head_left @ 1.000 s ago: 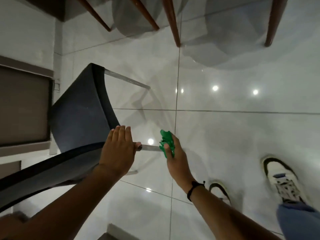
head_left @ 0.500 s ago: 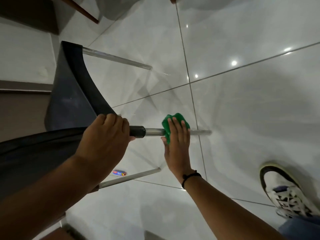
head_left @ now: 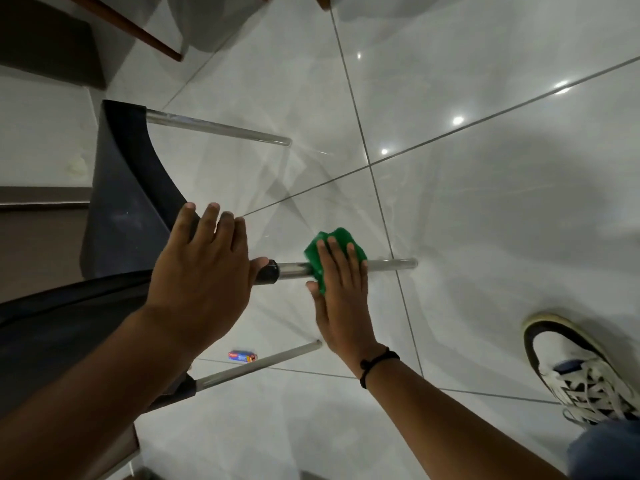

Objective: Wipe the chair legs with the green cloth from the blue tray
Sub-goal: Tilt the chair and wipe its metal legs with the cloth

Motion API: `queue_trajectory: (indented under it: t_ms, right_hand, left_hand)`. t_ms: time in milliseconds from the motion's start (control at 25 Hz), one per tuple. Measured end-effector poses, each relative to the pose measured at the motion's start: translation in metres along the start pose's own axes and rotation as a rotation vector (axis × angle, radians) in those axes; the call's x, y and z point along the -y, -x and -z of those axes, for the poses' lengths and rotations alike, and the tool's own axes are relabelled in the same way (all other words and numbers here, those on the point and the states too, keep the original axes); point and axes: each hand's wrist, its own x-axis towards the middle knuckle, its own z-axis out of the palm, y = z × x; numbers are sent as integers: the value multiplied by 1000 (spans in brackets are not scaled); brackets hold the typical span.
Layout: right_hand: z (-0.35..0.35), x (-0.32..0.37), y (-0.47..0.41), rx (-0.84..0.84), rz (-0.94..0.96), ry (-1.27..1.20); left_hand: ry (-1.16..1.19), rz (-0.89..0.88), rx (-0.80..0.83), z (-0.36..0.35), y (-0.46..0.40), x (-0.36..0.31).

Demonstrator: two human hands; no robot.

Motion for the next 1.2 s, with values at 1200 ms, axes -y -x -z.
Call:
queue_trajectory:
  t_ms: [1200]
  right_hand:
    - [-37,115,15,-392,-393,-915]
  left_hand:
    - [231,64,210,2,-1,2]
